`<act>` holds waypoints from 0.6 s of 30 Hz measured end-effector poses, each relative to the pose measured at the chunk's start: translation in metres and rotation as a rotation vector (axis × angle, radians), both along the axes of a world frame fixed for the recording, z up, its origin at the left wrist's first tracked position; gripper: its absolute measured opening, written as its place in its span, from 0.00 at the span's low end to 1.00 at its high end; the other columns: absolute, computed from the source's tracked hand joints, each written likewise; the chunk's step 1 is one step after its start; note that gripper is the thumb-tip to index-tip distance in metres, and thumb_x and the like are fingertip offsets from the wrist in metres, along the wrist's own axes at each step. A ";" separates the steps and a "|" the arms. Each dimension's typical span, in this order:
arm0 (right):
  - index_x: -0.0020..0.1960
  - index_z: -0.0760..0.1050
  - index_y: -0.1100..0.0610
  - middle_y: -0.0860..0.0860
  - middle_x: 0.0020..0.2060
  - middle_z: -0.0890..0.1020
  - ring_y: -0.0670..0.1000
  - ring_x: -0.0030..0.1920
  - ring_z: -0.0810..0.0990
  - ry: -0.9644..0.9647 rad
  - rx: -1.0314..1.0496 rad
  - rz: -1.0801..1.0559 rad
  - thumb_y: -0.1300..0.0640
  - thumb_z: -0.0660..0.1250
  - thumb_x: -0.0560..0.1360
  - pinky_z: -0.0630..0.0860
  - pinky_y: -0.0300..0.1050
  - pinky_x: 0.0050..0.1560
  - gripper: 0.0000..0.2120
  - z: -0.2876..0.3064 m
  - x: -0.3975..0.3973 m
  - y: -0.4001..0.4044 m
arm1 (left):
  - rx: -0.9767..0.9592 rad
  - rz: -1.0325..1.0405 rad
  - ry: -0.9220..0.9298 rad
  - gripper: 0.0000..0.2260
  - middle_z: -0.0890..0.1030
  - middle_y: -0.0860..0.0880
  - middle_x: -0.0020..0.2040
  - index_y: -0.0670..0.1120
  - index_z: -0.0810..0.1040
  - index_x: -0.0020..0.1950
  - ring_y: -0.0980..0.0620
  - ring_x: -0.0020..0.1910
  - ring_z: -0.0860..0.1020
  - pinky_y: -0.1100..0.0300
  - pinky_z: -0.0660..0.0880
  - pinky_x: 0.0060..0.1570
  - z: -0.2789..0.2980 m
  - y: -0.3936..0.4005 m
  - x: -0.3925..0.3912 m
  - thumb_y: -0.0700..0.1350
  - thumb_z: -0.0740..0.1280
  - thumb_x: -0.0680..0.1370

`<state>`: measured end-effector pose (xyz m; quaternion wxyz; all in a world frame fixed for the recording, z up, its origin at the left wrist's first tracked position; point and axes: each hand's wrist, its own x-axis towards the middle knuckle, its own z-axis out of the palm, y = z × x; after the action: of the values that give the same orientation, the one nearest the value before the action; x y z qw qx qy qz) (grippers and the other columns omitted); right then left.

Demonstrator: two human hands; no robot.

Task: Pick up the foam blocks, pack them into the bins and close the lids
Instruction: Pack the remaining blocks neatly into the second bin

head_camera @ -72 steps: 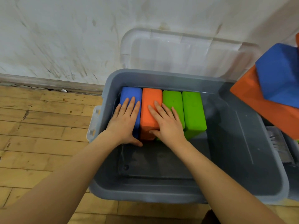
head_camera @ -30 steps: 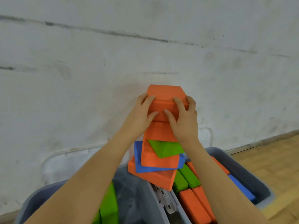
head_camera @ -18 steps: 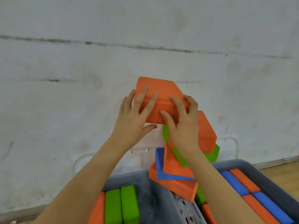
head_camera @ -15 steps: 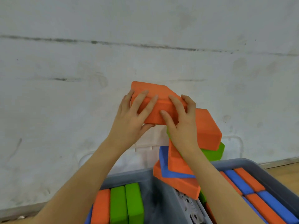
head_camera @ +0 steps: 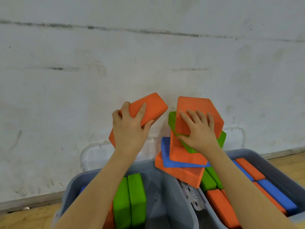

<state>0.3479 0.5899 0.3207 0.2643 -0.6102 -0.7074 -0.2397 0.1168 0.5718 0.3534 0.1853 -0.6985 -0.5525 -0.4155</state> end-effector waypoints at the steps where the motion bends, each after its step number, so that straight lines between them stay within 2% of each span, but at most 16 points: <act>1: 0.70 0.66 0.48 0.56 0.64 0.75 0.65 0.64 0.70 -0.045 0.008 -0.016 0.45 0.74 0.62 0.57 0.66 0.65 0.39 0.000 0.002 0.001 | 0.006 0.004 -0.003 0.23 0.72 0.36 0.61 0.50 0.76 0.64 0.33 0.48 0.71 0.45 0.76 0.37 -0.002 0.001 0.003 0.59 0.62 0.73; 4: 0.70 0.65 0.49 0.57 0.61 0.76 0.65 0.60 0.74 -0.132 0.057 -0.037 0.51 0.77 0.60 0.63 0.66 0.60 0.41 0.002 0.007 0.006 | 0.007 -0.002 -0.029 0.22 0.73 0.36 0.61 0.49 0.77 0.63 0.32 0.48 0.71 0.44 0.76 0.37 -0.008 0.003 0.006 0.57 0.68 0.72; 8: 0.69 0.64 0.50 0.59 0.59 0.77 0.64 0.55 0.76 -0.204 0.133 -0.010 0.49 0.76 0.62 0.68 0.62 0.55 0.39 0.009 0.007 0.006 | 0.031 0.023 -0.026 0.23 0.73 0.37 0.62 0.49 0.77 0.63 0.33 0.47 0.72 0.45 0.76 0.39 -0.011 0.003 -0.001 0.60 0.61 0.73; 12: 0.72 0.63 0.49 0.59 0.63 0.74 0.62 0.57 0.71 -0.123 0.269 0.015 0.46 0.70 0.70 0.62 0.59 0.57 0.33 0.022 -0.019 -0.004 | 0.075 0.061 -0.071 0.22 0.73 0.39 0.64 0.48 0.77 0.63 0.32 0.49 0.71 0.44 0.75 0.42 -0.010 0.004 -0.012 0.58 0.63 0.74; 15: 0.71 0.64 0.47 0.61 0.63 0.73 0.63 0.56 0.73 -0.090 0.345 0.095 0.45 0.63 0.73 0.65 0.58 0.55 0.26 0.044 -0.049 -0.012 | 0.061 0.082 -0.135 0.22 0.72 0.40 0.65 0.50 0.77 0.63 0.32 0.51 0.71 0.44 0.76 0.40 -0.002 0.000 -0.024 0.59 0.63 0.74; 18: 0.68 0.70 0.48 0.61 0.63 0.72 0.63 0.53 0.76 -0.061 0.409 0.163 0.45 0.61 0.75 0.69 0.56 0.51 0.22 0.062 -0.079 -0.014 | 0.055 0.110 -0.228 0.23 0.72 0.41 0.66 0.51 0.76 0.64 0.32 0.54 0.70 0.45 0.76 0.38 0.006 -0.004 -0.048 0.61 0.61 0.74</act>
<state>0.2686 0.5755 0.3824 0.3795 -0.4771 -0.6988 -0.3741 0.0688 0.5674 0.3599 0.1629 -0.6098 -0.5959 -0.4965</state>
